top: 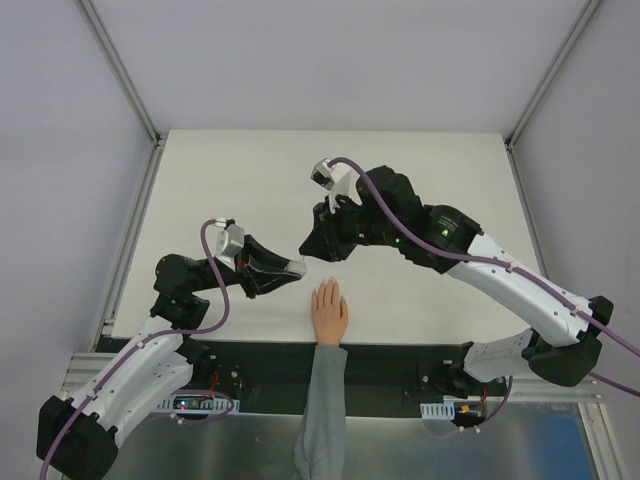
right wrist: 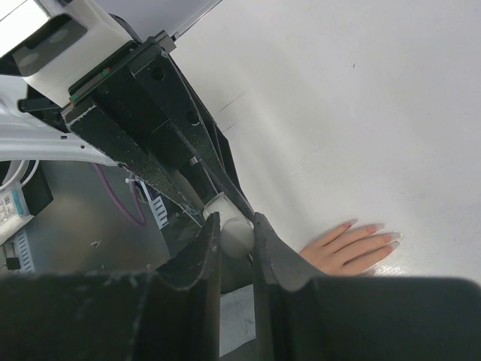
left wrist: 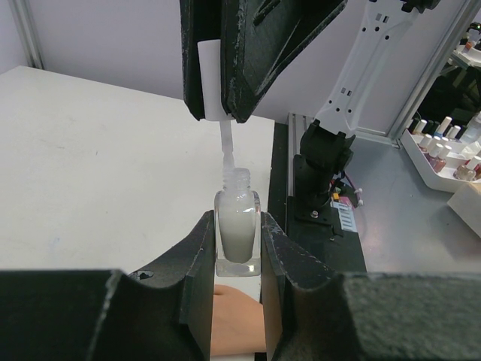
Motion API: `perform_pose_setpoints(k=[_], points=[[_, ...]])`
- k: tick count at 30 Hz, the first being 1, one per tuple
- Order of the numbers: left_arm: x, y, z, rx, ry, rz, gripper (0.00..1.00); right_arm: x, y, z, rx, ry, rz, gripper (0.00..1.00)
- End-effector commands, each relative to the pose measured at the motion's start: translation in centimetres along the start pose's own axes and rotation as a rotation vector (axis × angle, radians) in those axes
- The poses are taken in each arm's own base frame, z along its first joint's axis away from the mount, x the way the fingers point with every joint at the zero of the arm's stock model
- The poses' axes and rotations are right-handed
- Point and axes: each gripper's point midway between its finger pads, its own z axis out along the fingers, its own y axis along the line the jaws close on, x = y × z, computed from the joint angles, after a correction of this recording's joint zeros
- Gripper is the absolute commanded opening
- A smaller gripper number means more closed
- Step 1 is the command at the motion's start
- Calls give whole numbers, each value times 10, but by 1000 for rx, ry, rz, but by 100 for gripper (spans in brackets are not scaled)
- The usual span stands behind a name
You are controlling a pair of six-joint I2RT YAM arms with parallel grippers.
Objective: Paint the nails
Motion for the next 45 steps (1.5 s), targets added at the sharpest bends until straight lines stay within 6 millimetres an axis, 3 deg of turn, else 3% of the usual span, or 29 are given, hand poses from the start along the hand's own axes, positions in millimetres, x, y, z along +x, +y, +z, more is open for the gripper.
perform_pose_setpoints(k=[1, 20, 26, 34, 35, 40, 42, 44, 45], points=[[-11, -9, 1, 43, -34, 76, 0, -17, 11, -9, -17, -63, 0, 0], [-12, -11, 0, 43, -41, 82, 0, 3, 6, 1, -4, -30, 20, 0], [-13, -10, 0, 39, -45, 83, 0, 6, 13, 3, -43, -23, 38, 0], [-14, -10, 0, 27, -56, 89, 0, 33, 14, 22, -29, -18, 88, 1], [-14, -9, 0, 27, -56, 90, 0, 32, 21, 25, -41, -36, 97, 3], [-13, -10, 0, 33, -51, 82, 0, 33, 15, 28, -9, -58, 115, 12], [-13, -11, 0, 35, -52, 83, 0, 26, 15, 22, 0, -70, 97, 20], [-13, -12, -1, 38, -56, 84, 0, 18, 16, 14, -9, -68, 102, 38], [-14, -12, -1, 37, -57, 83, 0, 17, 18, 11, -21, -59, 101, 42]])
